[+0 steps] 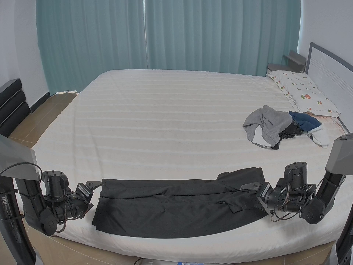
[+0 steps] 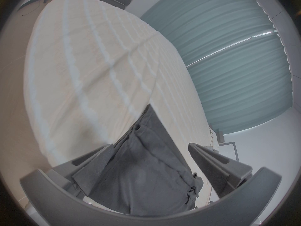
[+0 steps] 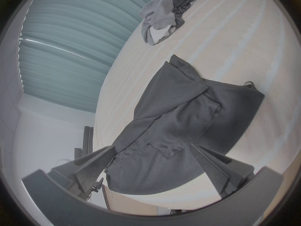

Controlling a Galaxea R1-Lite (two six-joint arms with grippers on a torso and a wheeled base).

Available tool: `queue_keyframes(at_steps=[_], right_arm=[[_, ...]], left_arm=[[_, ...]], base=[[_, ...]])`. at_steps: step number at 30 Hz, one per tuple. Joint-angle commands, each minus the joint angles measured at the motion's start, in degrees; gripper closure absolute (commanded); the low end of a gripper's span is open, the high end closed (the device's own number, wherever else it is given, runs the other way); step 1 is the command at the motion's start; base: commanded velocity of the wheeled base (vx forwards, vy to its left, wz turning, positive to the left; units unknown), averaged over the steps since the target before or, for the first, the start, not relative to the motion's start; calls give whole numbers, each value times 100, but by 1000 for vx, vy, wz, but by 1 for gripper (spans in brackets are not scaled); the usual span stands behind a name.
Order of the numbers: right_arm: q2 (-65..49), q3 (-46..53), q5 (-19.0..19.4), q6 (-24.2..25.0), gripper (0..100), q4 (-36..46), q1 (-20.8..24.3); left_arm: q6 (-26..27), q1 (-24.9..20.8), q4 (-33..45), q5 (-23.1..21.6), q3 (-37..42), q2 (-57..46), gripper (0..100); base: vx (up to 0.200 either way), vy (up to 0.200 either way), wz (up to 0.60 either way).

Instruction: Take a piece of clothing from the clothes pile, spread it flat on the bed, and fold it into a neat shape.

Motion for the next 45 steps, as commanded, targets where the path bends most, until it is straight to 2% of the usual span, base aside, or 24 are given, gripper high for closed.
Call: queue_keyframes(at_steps=[1,12,17,25,30,32,35,41,43,44,45], right_arm=[[449,189,-175,46,0,-304,134],[853,163,-192,37,0,-901,72],[1240,-39,-359,29,0,-1429,11],[1495,-215,-456,37,0,-1508,11],[1600,-391,-614,37,0,-1525,116],[1688,-470,-676,37,0,-1543,134],[1706,-558,-799,37,0,-1543,125],[1750,-681,-852,90,0,-1543,116],[1785,-760,-1010,213,0,-1543,125],[1794,-760,-1054,213,100,-1534,125],[1794,-742,-1054,213,100,-1534,134]], left_arm=[[-24,-128,-41,45,201,102,0],[-41,-181,-41,150,236,111,0],[-24,-190,-41,150,271,129,0],[29,-234,-199,264,253,287,0],[64,-357,-920,326,473,638,0],[108,-418,-1219,546,499,858,0],[152,-524,-1219,730,491,928,0],[134,-515,-1219,669,499,885,0],[134,-515,-1219,669,499,885,0],[134,-515,-1219,678,499,893,0],[134,-515,-1219,678,499,893,0]], base=[[0,0,0],[0,0,0],[0,0,0],[0,0,0],[0,0,0],[0,0,0],[0,0,0],[0,0,0],[0,0,0],[0,0,0],[0,0,0]])
